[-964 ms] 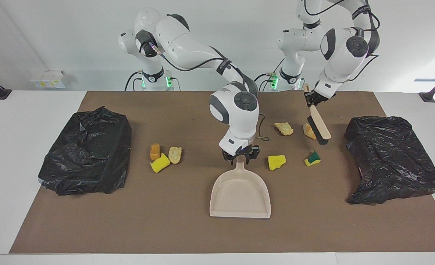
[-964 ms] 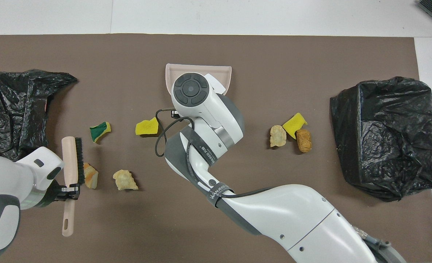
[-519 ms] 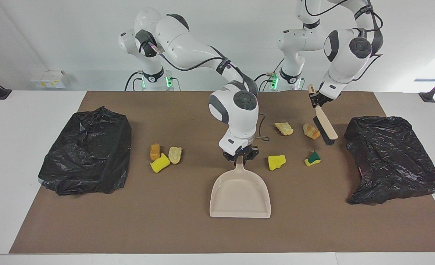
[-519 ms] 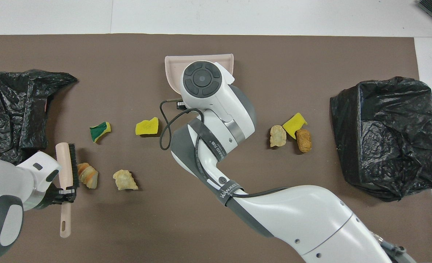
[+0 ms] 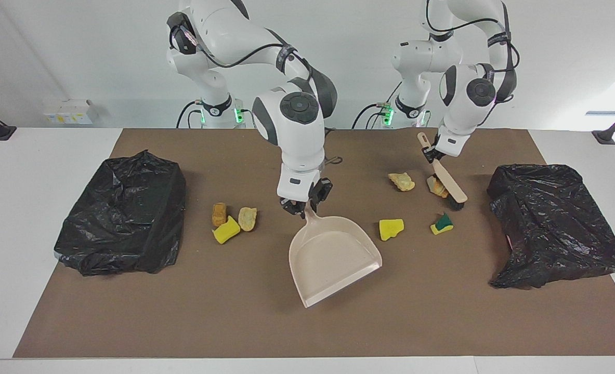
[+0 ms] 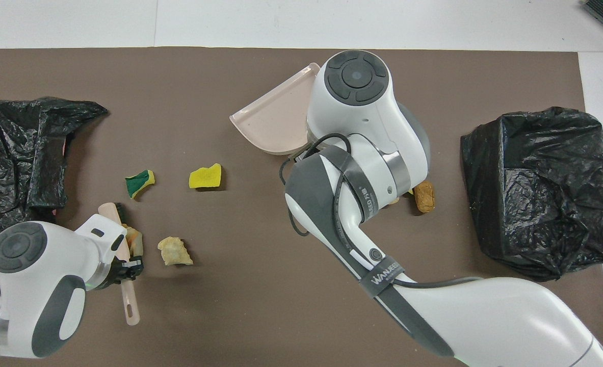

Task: Sweep and dump trash in bin
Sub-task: 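Lift the brush with the left gripper while the right gripper positions the dustpan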

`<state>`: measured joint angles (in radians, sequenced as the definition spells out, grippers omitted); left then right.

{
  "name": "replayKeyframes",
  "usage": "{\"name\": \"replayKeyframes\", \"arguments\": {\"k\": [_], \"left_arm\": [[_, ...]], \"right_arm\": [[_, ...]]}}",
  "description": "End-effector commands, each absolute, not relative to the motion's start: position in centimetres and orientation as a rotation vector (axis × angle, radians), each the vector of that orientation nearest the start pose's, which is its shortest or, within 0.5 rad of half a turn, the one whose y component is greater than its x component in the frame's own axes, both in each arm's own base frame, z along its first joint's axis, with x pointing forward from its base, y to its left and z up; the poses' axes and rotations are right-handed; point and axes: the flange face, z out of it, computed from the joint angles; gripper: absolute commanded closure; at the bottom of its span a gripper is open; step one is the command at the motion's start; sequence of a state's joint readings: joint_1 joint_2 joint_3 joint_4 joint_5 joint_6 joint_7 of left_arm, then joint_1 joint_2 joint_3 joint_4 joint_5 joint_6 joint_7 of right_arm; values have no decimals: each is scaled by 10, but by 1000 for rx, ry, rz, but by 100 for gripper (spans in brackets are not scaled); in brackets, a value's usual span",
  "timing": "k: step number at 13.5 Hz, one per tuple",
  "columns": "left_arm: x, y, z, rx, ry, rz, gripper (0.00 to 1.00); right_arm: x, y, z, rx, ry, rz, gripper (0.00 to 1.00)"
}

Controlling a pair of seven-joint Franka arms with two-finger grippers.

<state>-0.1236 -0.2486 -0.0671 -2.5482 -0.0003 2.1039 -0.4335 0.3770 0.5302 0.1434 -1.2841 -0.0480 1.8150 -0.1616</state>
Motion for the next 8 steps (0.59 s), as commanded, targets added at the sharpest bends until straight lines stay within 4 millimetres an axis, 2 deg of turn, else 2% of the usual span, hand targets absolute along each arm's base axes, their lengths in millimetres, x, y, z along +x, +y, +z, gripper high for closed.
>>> {"name": "replayKeyframes", "arguments": {"k": [1, 3, 5, 8], "left_arm": [[410, -122, 331, -3070, -363, 295, 100], [412, -152, 330, -3086, -292, 302, 100], [415, -174, 323, -3092, -215, 303, 100], [423, -208, 330, -3099, -112, 297, 100]], "right_arm": [[625, 304, 433, -2764, -1392, 54, 100], [629, 287, 428, -2640, -1632, 67, 100], [625, 290, 418, -2528, -1821, 82, 100], [624, 293, 403, -2370, -2027, 116, 100]]}}
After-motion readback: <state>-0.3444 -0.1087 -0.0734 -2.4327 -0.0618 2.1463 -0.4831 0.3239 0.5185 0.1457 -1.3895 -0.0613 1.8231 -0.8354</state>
